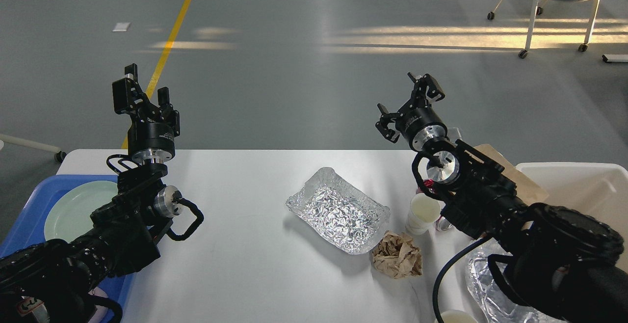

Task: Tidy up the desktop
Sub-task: 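Raise the right arm up and away from the white bin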

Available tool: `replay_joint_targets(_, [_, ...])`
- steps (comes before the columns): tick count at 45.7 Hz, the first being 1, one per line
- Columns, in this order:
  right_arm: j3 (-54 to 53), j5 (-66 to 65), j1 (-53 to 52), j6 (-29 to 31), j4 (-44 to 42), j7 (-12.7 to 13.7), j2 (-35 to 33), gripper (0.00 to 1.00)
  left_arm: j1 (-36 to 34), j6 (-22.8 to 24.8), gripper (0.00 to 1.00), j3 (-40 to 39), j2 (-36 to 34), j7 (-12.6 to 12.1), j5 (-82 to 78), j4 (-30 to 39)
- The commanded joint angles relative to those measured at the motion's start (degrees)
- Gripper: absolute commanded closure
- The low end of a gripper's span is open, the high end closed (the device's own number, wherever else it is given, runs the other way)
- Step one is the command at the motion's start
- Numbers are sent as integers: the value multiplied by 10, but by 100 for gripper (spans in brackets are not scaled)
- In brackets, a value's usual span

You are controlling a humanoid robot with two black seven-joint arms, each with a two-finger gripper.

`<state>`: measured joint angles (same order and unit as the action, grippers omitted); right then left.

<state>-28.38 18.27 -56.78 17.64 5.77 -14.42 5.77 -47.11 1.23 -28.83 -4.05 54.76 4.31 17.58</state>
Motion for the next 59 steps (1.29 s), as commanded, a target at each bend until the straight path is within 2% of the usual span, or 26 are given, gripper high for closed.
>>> replay_joint_targets(1, [54, -3, -32, 0, -6, 0, -28, 0, 0, 0, 4, 0, 0, 0, 0, 0])
replay_joint_targets(9, [211, -7, -91, 2, 0, 0, -71, 0, 0, 0, 4, 0, -1, 0, 0, 0])
replay_joint_targets(23, [450, -9, -194, 5, 2, -2, -101, 0, 0, 0, 4, 0, 0, 0, 0, 0])
replay_joint_targets(41, [826, -48, -358, 97, 6, -2, -123, 0, 0, 0, 4, 0, 0, 0, 0, 0])
replay_joint_targets(52, [904, -57, -467, 165, 34, -7, -158, 0, 0, 0, 4, 0, 0, 0, -1, 0])
replay_joint_targets(59, [912, -62, -557, 180, 88, -6, -175, 0, 0, 0, 4, 0, 0, 0, 0, 0])
